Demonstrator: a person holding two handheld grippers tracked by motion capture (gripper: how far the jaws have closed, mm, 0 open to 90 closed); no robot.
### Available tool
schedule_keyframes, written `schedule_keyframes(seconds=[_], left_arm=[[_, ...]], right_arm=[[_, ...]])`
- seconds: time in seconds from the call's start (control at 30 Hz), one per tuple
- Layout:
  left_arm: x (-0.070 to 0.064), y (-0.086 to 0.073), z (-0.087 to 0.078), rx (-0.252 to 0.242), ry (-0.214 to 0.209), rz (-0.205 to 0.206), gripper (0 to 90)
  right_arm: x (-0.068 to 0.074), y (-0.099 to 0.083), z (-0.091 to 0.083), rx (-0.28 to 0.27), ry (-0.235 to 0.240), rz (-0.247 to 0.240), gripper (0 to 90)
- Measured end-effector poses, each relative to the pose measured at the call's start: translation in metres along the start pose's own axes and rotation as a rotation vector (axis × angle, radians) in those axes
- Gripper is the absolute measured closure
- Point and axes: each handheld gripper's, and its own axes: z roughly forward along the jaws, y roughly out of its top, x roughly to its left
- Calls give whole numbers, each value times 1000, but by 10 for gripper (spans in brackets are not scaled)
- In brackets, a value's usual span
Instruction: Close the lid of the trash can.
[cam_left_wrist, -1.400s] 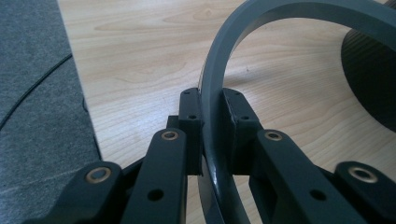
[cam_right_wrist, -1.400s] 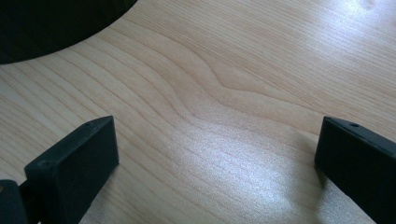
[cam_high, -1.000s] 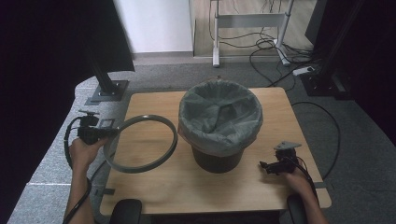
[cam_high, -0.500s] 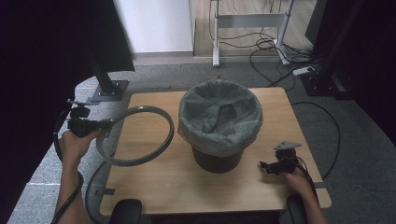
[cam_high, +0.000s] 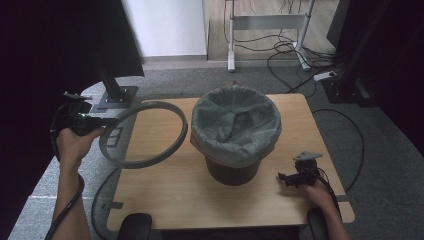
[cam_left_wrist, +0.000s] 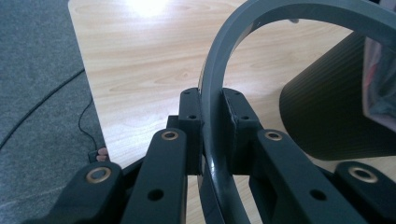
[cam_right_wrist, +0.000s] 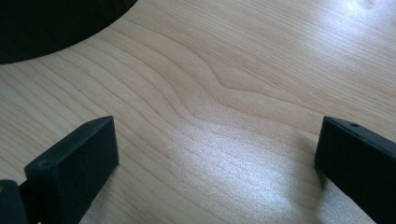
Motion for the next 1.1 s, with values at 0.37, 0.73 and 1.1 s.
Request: schedule_keyframes(seconds=[0.37,0.73,1.1], left_arm=[[-23,26,-17,-35,-22,41,791],[-52,47,8,-28,-64,93,791],[-86,66,36,-18,-97,150,791]], right_arm=[[0,0,0,0,0,0,0],[0,0,0,0,0,0,0],[0,0,0,-1,0,0,0]])
